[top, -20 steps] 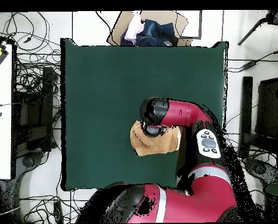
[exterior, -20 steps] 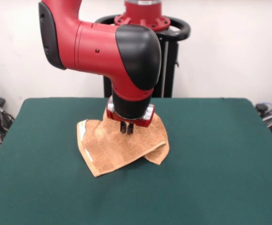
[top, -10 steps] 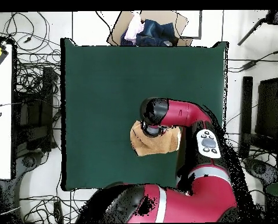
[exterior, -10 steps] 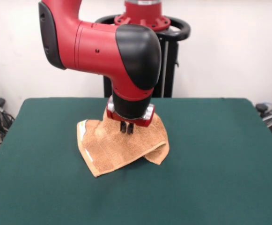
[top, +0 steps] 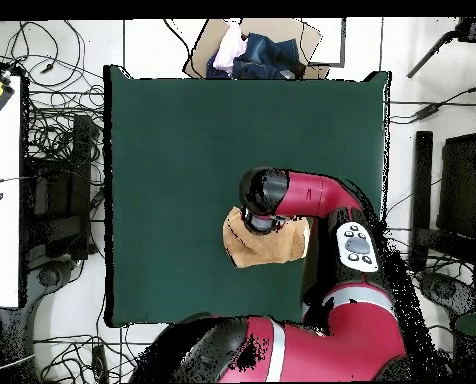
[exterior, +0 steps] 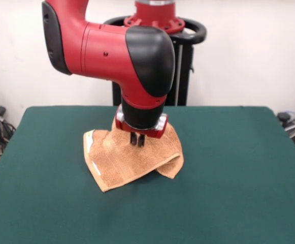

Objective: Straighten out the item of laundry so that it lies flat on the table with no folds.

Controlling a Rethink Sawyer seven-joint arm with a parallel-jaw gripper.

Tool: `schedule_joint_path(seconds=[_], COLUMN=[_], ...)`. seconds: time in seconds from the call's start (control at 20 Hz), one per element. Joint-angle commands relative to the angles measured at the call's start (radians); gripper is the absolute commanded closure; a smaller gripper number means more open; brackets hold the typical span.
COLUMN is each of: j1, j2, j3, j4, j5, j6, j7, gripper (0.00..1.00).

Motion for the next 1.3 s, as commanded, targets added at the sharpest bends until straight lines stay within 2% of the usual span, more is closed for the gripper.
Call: schedule_joint_path(seconds=[0.05, 0.65, 1.3], j1=[-0.013, -0.013, -0.015], j2=[0.014, 0.005, -0.003], j3=[0.083, 0.082, 0.081], j4=[0.077, 0.093, 0.108], j5=[0.019, 0.010, 0.023], j6=[-0.113, -0.155, -0.147], j7=[0.062, 0.054, 0.059], gripper=[1.00, 1.00, 1.00])
